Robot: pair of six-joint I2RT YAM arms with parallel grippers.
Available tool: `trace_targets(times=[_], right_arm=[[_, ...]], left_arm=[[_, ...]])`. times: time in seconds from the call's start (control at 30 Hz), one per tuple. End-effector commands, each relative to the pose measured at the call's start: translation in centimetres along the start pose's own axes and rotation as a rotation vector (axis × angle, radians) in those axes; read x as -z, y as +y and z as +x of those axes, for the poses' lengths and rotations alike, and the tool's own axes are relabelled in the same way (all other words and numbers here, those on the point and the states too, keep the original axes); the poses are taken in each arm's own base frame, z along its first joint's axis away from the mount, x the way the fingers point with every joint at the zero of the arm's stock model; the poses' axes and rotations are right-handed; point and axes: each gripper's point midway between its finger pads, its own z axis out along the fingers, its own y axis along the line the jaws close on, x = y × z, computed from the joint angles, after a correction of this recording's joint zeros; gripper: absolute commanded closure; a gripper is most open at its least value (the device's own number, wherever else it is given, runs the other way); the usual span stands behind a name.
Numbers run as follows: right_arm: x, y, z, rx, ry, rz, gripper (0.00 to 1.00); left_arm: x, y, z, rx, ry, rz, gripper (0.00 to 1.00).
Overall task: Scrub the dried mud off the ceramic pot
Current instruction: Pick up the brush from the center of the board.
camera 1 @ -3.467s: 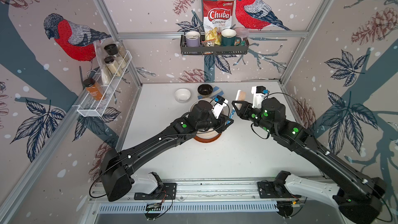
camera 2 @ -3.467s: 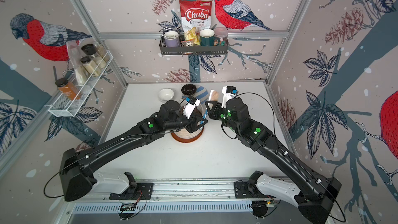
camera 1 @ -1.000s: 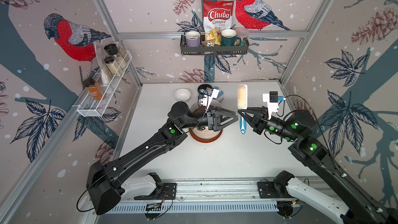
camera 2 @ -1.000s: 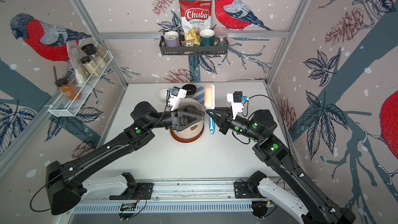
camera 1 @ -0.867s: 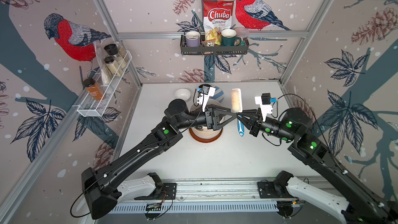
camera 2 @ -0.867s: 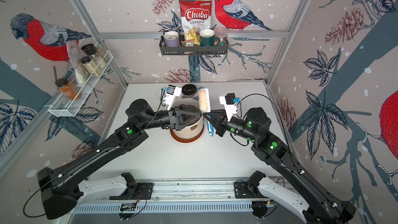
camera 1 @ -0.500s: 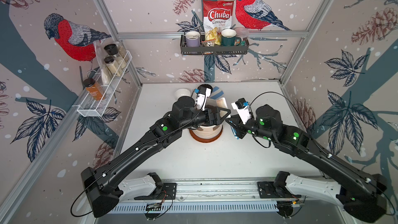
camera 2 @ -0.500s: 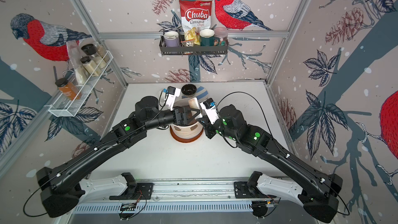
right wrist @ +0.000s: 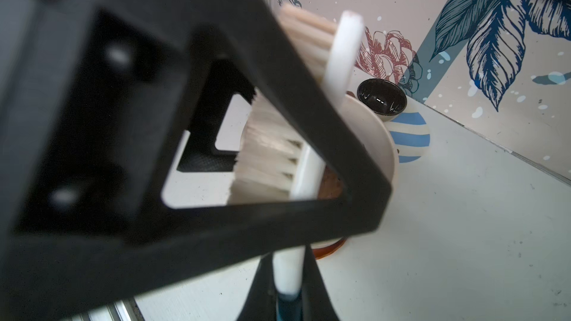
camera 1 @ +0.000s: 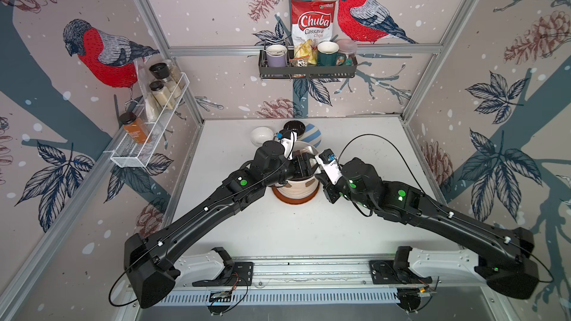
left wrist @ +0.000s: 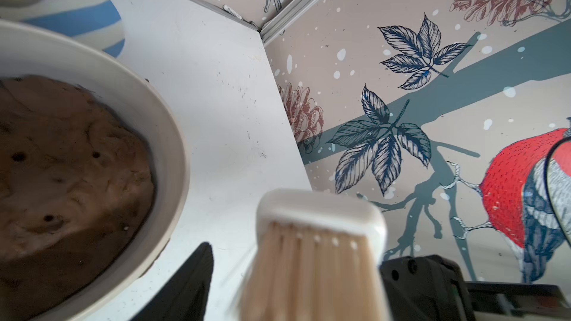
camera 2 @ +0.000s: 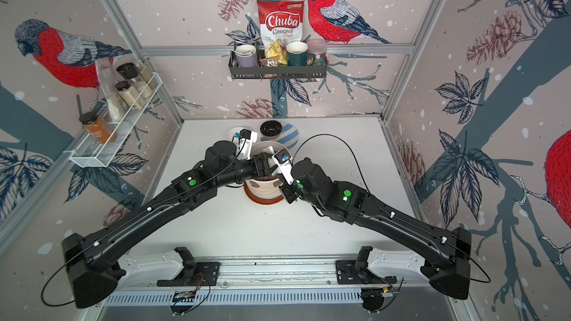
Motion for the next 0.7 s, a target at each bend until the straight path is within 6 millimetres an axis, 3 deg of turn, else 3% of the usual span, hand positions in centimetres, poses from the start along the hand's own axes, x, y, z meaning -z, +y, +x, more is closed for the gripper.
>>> trace_targets(times=[0.0,0.17,0.3,0.37,0.57,0.67], right_arm=[[0.2,0.6,-1.5,0.012,-0.064,-0.015,1.00],[0.3,0.4,-1.4,0.011,-0.068,-0.008,1.00],[0.2,0.1,-1.1,0.008,-0.062,0.004,0.97],[0.2,0.0,-0.9,0.009,-0.055,0.004,0.83],[0.8,0.3,-0.5,-0.049,-0.052,-0.104,0.57],[1.9,0.4,-0.2,-0.096,-0.050,-0.188,0.37]], left_arm=[[-0.4,-2.0,-0.4,0.029,0.008,0.104,0.47],[-0.4,-2.5,-0.5,0.040,0.011,0.151,0.81],[0.0,-3.0,-0.9,0.046,-0.002,0.181,0.93],[0.1,-3.1,-1.0,0.042,-0.006,0.186,1.00],[0.7,-3.5,-1.3,0.042,-0.014,0.213,1.00],[1.0,-3.1,-1.4,0.040,-0.013,0.202,1.00]])
